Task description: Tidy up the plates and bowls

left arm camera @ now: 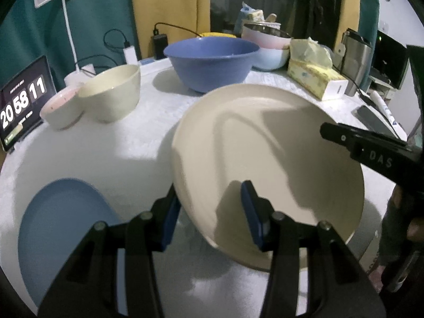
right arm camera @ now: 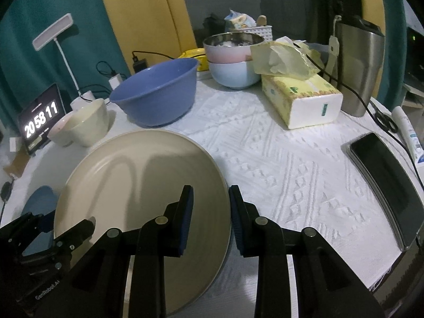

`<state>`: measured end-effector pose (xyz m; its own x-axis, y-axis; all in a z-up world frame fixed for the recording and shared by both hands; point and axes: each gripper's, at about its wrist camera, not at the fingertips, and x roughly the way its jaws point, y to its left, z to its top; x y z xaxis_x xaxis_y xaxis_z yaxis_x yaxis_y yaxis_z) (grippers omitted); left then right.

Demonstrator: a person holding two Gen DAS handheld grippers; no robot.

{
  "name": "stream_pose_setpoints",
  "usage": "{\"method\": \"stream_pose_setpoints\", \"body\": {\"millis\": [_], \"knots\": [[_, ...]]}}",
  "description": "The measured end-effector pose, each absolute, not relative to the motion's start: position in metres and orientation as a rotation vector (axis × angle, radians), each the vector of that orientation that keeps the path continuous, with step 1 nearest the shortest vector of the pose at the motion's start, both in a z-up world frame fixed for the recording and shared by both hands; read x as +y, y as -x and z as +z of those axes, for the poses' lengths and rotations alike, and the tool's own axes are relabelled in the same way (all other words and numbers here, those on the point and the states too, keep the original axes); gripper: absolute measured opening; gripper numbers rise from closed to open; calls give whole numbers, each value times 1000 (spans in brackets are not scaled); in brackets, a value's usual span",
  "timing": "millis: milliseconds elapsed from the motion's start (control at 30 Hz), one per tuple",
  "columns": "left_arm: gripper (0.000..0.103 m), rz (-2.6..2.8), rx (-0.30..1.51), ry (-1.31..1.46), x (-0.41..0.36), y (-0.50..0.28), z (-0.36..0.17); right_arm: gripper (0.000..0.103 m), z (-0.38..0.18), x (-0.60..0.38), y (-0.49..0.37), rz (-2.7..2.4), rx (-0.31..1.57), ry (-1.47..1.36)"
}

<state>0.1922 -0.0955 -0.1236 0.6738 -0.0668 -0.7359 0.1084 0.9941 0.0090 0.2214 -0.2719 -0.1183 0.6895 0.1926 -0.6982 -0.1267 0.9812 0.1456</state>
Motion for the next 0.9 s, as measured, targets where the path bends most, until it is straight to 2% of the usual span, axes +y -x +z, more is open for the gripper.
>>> {"method": "stream_pose_setpoints", "body": {"millis": [400,600,900], "knots": [[49,-93,851,-61,-95,-198,-127,31,-116,-268,-210,136,760,-30],[54,-97,870,-39,-87,-196,-135,31,-130,-270,-212,146,813,-40],[54,-97,868,-31,-82,-193,-134,35,-133,-260,-214,148,826,-44]]}}
